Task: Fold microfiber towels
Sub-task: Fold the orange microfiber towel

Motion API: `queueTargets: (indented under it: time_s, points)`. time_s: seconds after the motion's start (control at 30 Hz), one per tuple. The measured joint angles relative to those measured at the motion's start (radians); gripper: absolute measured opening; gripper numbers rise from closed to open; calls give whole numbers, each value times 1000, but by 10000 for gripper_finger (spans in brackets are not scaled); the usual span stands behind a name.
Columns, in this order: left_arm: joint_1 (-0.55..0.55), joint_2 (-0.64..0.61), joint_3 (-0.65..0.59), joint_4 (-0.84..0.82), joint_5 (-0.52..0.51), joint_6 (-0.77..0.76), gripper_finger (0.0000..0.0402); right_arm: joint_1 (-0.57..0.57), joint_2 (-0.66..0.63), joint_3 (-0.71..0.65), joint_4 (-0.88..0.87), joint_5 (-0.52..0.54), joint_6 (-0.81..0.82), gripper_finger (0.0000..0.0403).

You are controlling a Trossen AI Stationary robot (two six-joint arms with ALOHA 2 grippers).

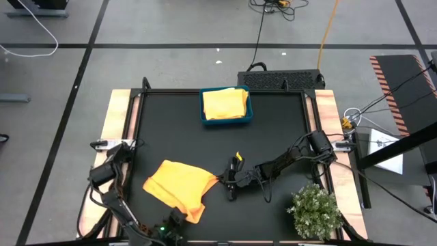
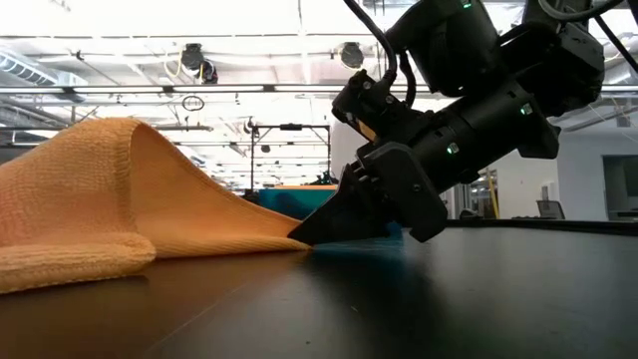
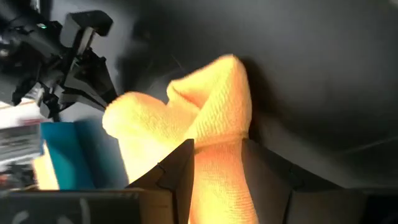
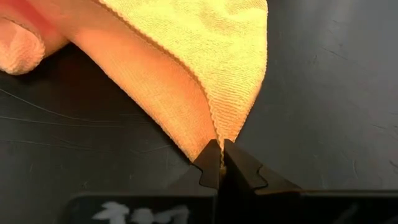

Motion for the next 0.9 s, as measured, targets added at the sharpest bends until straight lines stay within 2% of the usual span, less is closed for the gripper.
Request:
queueTargets:
  time_s: [0.1,0.3,0.43,0.63,0.9]
  points:
    - [7,27,0,-43,-3,35,136,0,0,0,-1,-2,0,0]
    - [13,60,-1,-103,-31,3,136,0,1,0,-2,-3,0,0]
    - [13,60,-1,-9,-91,42,136,0,1,0,-2,-3,0,0]
    - [13,60,0,162,-105,177,136,0,1,0,-2,-4,0,0]
    - [9,59,49,278,-149,281,136,0,2,0,1,-4,3,0]
